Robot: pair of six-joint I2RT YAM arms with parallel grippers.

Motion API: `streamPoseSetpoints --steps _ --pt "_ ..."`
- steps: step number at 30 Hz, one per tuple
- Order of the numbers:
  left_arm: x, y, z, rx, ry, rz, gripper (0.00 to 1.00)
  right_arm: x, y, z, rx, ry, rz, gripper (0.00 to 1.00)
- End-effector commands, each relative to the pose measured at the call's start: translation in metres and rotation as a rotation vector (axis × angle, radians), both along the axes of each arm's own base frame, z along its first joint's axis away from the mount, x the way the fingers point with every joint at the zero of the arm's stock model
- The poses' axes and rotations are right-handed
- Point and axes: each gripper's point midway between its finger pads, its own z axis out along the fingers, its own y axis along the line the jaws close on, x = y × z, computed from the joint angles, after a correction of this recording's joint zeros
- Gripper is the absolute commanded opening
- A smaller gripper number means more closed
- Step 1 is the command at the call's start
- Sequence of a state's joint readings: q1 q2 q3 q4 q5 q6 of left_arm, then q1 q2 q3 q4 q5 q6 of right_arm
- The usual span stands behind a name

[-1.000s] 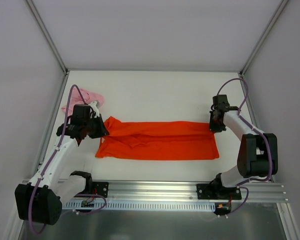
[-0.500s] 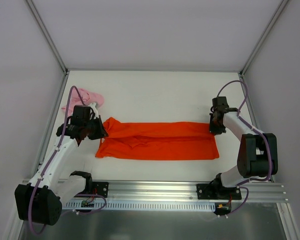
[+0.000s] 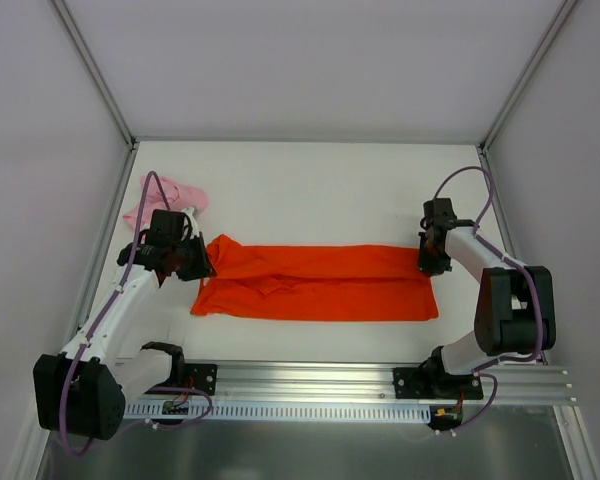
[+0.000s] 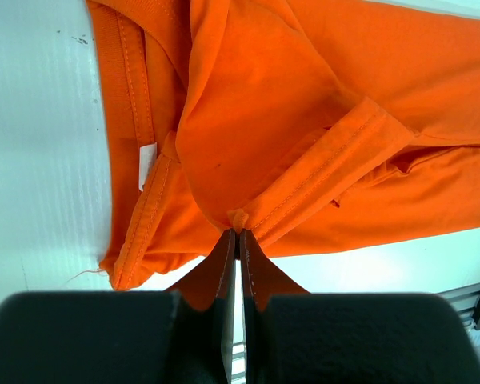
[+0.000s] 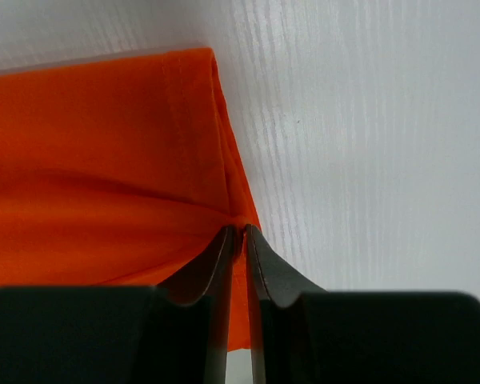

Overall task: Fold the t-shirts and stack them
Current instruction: Fold the other side of the tshirt into a rectangle

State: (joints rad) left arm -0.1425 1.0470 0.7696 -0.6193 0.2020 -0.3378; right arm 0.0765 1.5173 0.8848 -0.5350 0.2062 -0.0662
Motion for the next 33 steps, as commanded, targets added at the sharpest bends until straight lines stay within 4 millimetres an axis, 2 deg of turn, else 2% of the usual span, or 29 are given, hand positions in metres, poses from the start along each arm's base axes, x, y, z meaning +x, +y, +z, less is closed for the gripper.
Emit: streamPoseSetpoints --steps 1,6,8,9,10,13,15,16,23,28,33 --pt "-0.004 0.002 0.000 -0.001 0.013 0.024 0.00 0.003 -0.007 0.010 -0.040 -0.037 -0.023 0.18" --pt "-0.007 0.004 -0.002 -0.001 0.032 0.048 0.01 0.008 -0.008 0.018 -0.047 -0.063 -0.028 0.35" --pt "-0.007 0.004 -0.002 -0.002 0.031 0.053 0.05 0.010 -0.007 0.024 -0.047 -0.084 -0.031 0.36" --pt "-0.008 0.004 -0.003 -0.001 0.036 0.059 0.06 0.011 -0.008 0.027 -0.049 -0.094 -0.034 0.40" --pt "-0.008 0.003 -0.002 -0.007 0.037 0.058 0.16 0.011 -0.008 0.029 -0.050 -0.101 -0.037 0.43" --pt "-0.010 -0.001 -0.001 -0.033 0.034 0.058 0.31 0.013 -0.008 0.039 -0.058 -0.131 -0.036 0.52" --pt "-0.011 -0.004 0.001 -0.055 0.023 0.058 0.37 0.014 -0.008 0.045 -0.060 -0.149 -0.036 0.59" --pt "-0.011 -0.005 0.002 -0.064 0.017 0.054 0.39 0.015 -0.008 0.048 -0.059 -0.157 -0.035 0.60" --pt "-0.007 -0.005 0.020 -0.074 -0.051 0.058 0.43 0.028 -0.004 0.077 -0.056 -0.232 -0.027 0.75" --pt "0.011 -0.007 0.051 -0.085 -0.118 0.058 0.44 0.036 0.003 0.100 -0.037 -0.286 0.003 0.80" --pt "0.029 -0.010 0.059 -0.080 -0.112 0.045 0.45 0.042 0.017 0.117 -0.016 -0.319 0.063 0.82"
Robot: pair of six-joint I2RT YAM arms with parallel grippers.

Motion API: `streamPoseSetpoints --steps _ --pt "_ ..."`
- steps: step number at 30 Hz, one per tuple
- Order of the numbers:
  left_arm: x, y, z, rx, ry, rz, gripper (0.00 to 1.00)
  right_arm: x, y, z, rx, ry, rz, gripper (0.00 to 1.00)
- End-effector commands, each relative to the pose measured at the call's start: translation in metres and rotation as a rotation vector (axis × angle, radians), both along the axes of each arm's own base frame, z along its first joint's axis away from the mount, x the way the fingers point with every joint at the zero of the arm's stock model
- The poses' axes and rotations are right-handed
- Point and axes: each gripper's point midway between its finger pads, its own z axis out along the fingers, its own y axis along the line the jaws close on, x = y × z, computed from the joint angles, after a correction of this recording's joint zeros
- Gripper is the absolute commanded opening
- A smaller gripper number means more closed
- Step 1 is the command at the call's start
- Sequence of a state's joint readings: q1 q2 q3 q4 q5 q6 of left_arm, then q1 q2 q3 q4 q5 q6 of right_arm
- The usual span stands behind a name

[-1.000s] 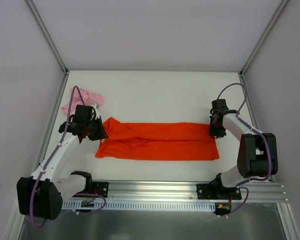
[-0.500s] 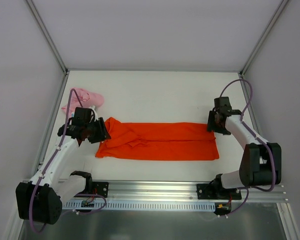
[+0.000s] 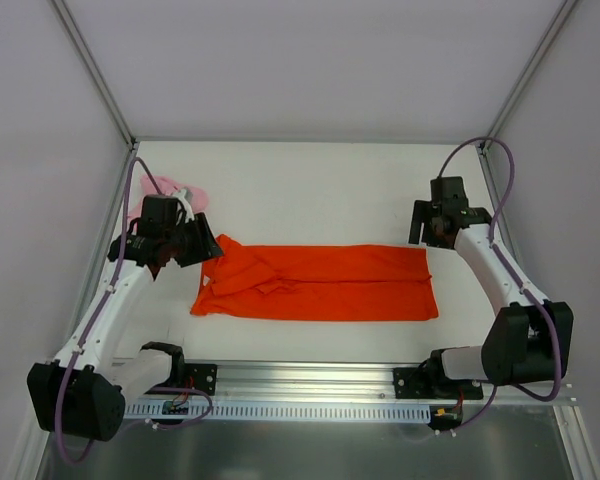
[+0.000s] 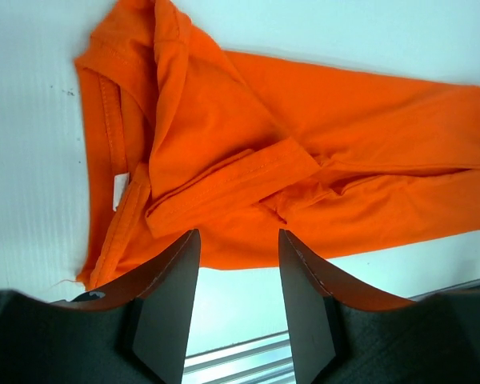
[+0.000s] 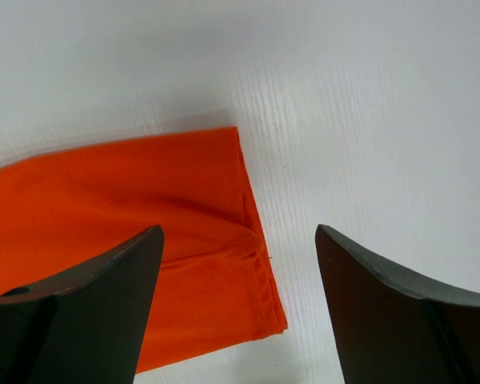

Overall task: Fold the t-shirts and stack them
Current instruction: Fold the other side of the tshirt into a rectangle

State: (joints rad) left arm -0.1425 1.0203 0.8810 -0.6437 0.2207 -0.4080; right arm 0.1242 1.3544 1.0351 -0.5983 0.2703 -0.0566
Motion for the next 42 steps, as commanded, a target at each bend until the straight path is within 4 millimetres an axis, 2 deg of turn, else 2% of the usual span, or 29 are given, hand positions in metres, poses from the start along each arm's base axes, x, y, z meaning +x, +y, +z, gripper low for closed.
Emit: streamPoseSetpoints --steps 1,3,5,6,7,8,9,11,12,14,20,27,29,32,33,37,42 --pt "0.018 0.000 0.014 -0.001 -0.013 0.018 0.45 0.006 0.018 0.031 0.016 -0.066 0.090 0.81" --pt "0.030 0.005 0.017 0.025 -0.025 0.045 0.46 0.008 0.032 0.036 0.041 -0.076 0.145 0.78" --pt "0.041 0.007 0.006 0.046 0.016 0.059 0.46 0.006 0.052 0.037 0.054 -0.069 0.222 0.75" --pt "0.051 0.006 0.011 0.046 0.006 0.058 0.43 0.007 0.062 0.041 0.067 -0.078 0.250 0.74" --pt "0.058 0.004 0.000 0.049 0.054 0.057 0.43 0.005 0.076 0.041 0.083 -0.073 0.278 0.73" --pt "0.064 0.003 -0.002 0.044 0.066 0.055 0.43 0.004 0.085 0.041 0.103 -0.073 0.297 0.69" --pt "0.075 -0.003 -0.006 0.026 0.088 0.043 0.41 0.001 0.103 0.044 0.133 -0.073 0.343 0.63" --pt "0.087 -0.005 -0.008 0.010 0.102 0.043 0.40 -0.001 0.121 0.044 0.155 -0.072 0.368 0.58" --pt "0.098 -0.006 -0.011 0.006 0.114 0.037 0.40 -0.005 0.134 0.044 0.152 -0.074 0.399 0.51" --pt "0.115 -0.006 -0.015 0.006 0.131 0.030 0.39 -0.007 0.154 0.045 0.170 -0.081 0.432 0.49" --pt "0.141 0.004 -0.024 0.058 0.166 0.024 0.33 -0.010 0.196 0.047 0.182 -0.084 0.524 0.49" --pt "0.148 0.018 -0.051 0.137 0.248 -0.001 0.11 -0.017 0.250 0.053 0.225 -0.103 0.598 0.49" --pt "0.144 0.018 -0.057 0.139 0.275 -0.014 0.10 -0.017 0.258 0.050 0.227 -0.096 0.607 0.49" --pt "0.138 0.020 -0.069 0.147 0.315 -0.019 0.16 -0.017 0.269 0.052 0.232 -0.098 0.618 0.49" --pt "0.135 0.021 -0.073 0.152 0.333 -0.018 0.22 -0.016 0.272 0.054 0.236 -0.102 0.622 0.49" --pt "0.129 0.022 -0.088 0.152 0.376 -0.024 0.31 -0.017 0.275 0.052 0.231 -0.096 0.628 0.49" --pt "0.129 0.018 -0.101 0.129 0.395 -0.027 0.34 -0.019 0.274 0.052 0.222 -0.094 0.631 0.49"
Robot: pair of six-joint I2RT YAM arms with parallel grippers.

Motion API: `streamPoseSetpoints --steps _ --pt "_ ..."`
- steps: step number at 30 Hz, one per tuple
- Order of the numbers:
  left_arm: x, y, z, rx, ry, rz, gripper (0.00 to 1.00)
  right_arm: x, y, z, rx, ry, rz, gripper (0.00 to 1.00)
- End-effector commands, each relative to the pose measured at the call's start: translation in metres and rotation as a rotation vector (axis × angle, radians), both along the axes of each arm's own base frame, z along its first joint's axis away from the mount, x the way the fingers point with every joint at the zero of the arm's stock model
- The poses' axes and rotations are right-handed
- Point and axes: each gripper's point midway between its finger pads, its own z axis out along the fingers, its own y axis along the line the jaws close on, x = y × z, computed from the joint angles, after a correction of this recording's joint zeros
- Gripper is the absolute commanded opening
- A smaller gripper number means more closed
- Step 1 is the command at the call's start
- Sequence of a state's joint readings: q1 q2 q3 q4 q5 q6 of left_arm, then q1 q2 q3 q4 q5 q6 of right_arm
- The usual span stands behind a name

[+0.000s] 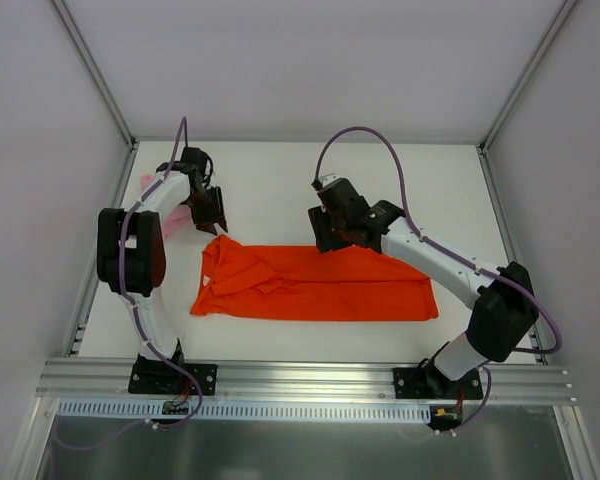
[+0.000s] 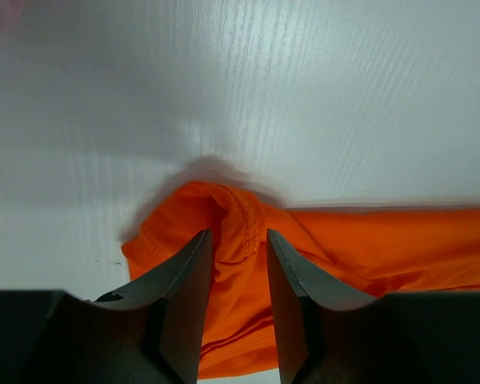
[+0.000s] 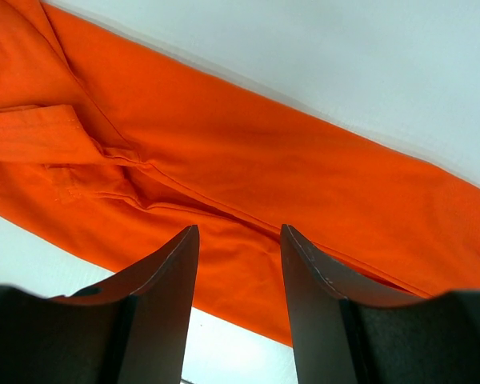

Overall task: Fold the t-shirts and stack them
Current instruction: Fold the other side of the tshirt into a rectangle

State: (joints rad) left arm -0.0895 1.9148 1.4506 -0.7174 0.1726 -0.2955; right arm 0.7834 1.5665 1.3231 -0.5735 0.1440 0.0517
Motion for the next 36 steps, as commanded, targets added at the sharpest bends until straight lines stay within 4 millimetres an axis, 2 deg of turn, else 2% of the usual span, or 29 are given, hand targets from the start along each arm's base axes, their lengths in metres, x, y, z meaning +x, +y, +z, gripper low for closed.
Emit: streamPoseSetpoints --steps 1,6,8,10,11,13,19,21,25,27,31,34,35,36 --pt "-0.005 0.003 -0.011 -0.018 0.035 0.002 0.34 0.006 0.007 0.018 0.030 -0.043 -0.011 0.49" --pt "-0.007 0.001 -0.026 -0.023 0.073 0.002 0.32 0.004 0.005 0.017 0.025 -0.042 -0.011 0.49" --pt "-0.007 0.001 -0.030 -0.023 0.082 0.002 0.27 0.003 0.006 0.016 0.022 -0.042 -0.008 0.49" --pt "-0.006 0.001 -0.031 -0.024 0.080 0.006 0.18 0.003 0.006 0.016 0.021 -0.043 -0.005 0.49" --pt "-0.005 0.001 -0.030 -0.024 0.074 0.009 0.07 0.001 0.008 0.015 0.021 -0.038 0.001 0.49" --pt "-0.004 0.001 -0.028 -0.023 0.068 0.011 0.00 -0.003 0.011 0.010 0.025 -0.021 0.019 0.49" --pt "-0.008 0.004 -0.010 -0.007 0.044 0.009 0.00 -0.020 0.045 -0.002 0.074 0.029 0.137 0.48" --pt "-0.012 0.005 -0.005 -0.002 0.044 0.010 0.00 -0.022 0.056 -0.003 0.090 0.025 0.160 0.49" --pt "-0.020 0.008 0.010 0.010 0.033 0.018 0.00 -0.030 0.084 -0.018 0.107 0.066 0.240 0.49" --pt "-0.026 0.009 0.014 0.012 0.043 0.023 0.00 -0.033 0.097 -0.017 0.112 0.058 0.275 0.49" --pt "-0.038 0.009 0.015 0.009 0.064 0.035 0.00 -0.025 0.117 -0.032 0.101 0.053 0.329 0.48" --pt "-0.042 0.012 0.015 0.021 0.065 0.036 0.00 -0.018 0.130 -0.028 0.124 0.026 0.361 0.48" --pt "-0.043 0.012 0.015 0.022 0.068 0.035 0.00 -0.016 0.132 -0.036 0.112 0.037 0.367 0.48" --pt "-0.046 0.013 0.015 0.028 0.075 0.034 0.00 -0.015 0.139 -0.031 0.124 0.035 0.385 0.48"
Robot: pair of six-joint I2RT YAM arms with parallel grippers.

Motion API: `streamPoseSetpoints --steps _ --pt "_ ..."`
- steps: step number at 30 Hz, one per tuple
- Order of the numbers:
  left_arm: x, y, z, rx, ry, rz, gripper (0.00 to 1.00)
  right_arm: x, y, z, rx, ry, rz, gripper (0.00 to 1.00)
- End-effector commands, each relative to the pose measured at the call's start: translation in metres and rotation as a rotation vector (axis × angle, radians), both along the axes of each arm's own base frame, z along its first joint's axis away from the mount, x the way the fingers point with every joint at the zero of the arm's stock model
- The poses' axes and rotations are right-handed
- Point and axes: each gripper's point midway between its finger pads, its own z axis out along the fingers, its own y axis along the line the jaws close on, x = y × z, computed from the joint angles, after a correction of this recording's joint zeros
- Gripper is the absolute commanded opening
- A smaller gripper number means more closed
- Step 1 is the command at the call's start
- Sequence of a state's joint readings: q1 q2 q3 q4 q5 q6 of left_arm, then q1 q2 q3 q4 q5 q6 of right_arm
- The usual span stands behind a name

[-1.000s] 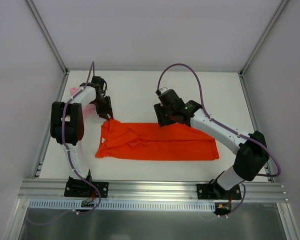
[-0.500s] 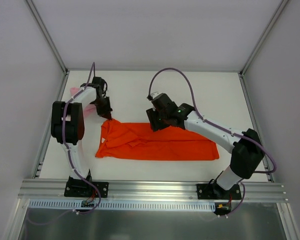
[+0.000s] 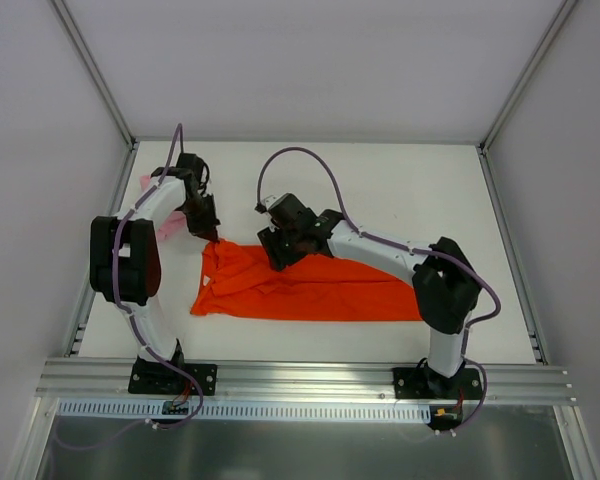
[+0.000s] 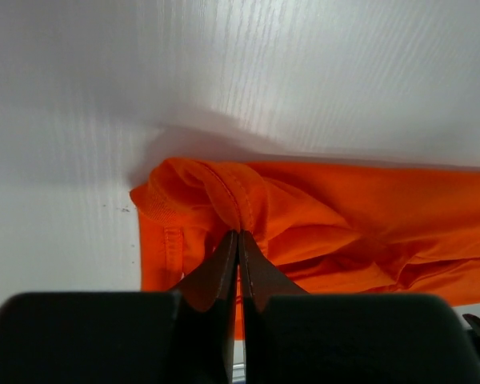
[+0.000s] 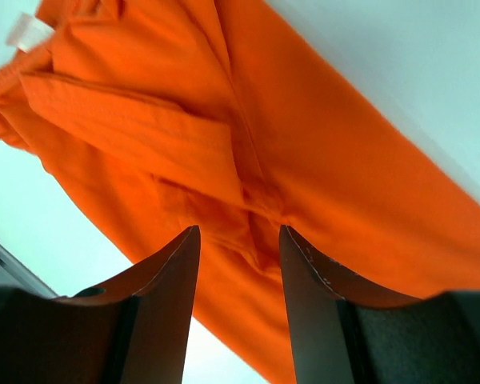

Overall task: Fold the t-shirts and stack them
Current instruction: Fold the other side of the tshirt into a rectangle

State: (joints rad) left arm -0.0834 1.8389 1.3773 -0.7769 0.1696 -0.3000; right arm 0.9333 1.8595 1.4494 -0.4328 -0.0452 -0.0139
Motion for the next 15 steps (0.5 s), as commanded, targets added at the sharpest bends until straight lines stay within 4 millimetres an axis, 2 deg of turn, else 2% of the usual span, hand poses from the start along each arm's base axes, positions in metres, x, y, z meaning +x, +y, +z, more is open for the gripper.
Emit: streamPoseSetpoints --steps 1,2,8,15 --pt "-0.016 0.008 0.009 0.023 0.024 0.023 0.00 0.015 0.031 0.022 0.078 -0.057 0.081 0.48" --pt "-0.017 0.008 0.010 0.023 0.024 0.024 0.00 0.015 0.034 0.014 0.071 -0.041 0.094 0.48" --pt "-0.026 0.010 0.008 0.034 0.049 0.026 0.00 0.012 0.049 0.004 0.078 0.006 0.158 0.45" --pt "-0.030 0.011 0.007 0.037 0.059 0.030 0.00 0.009 0.055 -0.010 0.075 0.041 0.176 0.45"
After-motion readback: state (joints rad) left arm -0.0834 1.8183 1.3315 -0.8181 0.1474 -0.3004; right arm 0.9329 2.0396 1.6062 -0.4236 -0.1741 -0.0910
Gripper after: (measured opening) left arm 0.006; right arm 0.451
